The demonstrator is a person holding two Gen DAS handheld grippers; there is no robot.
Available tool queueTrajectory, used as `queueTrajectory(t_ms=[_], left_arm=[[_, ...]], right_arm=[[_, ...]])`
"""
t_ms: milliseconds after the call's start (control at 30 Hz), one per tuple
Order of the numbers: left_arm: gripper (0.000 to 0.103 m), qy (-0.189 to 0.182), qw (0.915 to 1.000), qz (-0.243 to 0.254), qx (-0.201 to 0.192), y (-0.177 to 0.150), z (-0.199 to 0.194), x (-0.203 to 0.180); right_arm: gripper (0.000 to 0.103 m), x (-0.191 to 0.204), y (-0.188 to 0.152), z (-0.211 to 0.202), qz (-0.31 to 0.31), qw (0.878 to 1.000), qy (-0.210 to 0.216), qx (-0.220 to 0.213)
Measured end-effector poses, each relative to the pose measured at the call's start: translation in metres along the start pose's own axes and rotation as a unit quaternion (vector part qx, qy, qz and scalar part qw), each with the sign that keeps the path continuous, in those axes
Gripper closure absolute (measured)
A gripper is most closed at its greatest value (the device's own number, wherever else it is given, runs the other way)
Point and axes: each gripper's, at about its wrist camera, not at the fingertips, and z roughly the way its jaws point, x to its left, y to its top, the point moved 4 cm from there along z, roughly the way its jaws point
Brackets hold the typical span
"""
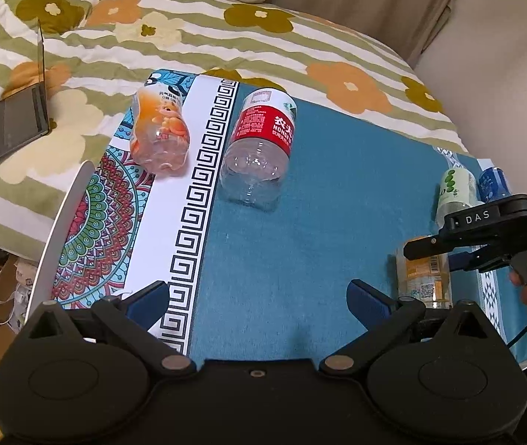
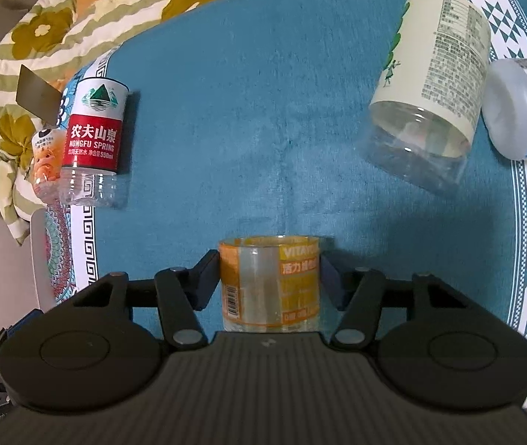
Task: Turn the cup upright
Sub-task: 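Move the right gripper to the standing cup and close on it, then lift and turn the cup open end up with the right gripper, lower it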
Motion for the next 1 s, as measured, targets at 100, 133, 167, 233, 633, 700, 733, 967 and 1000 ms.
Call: queueTrajectory(t_ms=[100, 133, 167, 233, 633, 700, 733, 967, 1000], left_arm=[[0.000, 0.000, 1.0000, 0.002, -0.003, 0.000, -0.003, 0.000], [0.000, 0.000, 1.0000, 0.003, -0.004, 0.000, -0.004, -0.001], [0.000, 0.000, 1.0000, 0.004, -0.005, 0.000, -0.005, -0.001], [0.000, 0.000, 1.0000, 0.007, -0.007, 0.001, -0.008, -0.002], [0.000, 0.008, 0.9981, 0.058, -0.018, -0.007, -0.002, -0.018], [0.000, 0.007, 0.9976, 0.067, -0.017, -0.012, 0.001, -0.018], [0.000, 0.008, 0.9972, 0.072, -0.016, -0.015, 0.002, -0.018], [0.000, 0.022, 0.9958, 0.088, -0.012, -0.027, 0.004, -0.008], [0.000, 0.020, 0.9959, 0.087, -0.011, -0.027, 0.004, -0.007]], right_arm=[[0.031, 0.002, -0.002, -0.007, -0.005, 1.000, 0.003, -0.014], [0.031, 0.004, -0.002, -0.009, -0.008, 1.000, 0.004, -0.018], [0.032, 0.005, -0.003, -0.013, -0.010, 1.000, 0.006, -0.026], [0.032, 0.010, -0.005, -0.022, -0.014, 0.999, 0.011, -0.047], [0.030, 0.032, -0.064, -0.037, -0.053, 0.915, -0.046, -0.397], [0.030, 0.028, -0.064, -0.027, -0.049, 0.907, -0.051, -0.414], [0.030, 0.026, -0.065, -0.023, -0.045, 0.903, -0.051, -0.424], [0.030, 0.026, -0.082, -0.009, -0.078, 0.879, -0.079, -0.463], [0.030, 0.026, -0.084, -0.009, -0.082, 0.879, -0.080, -0.463]])
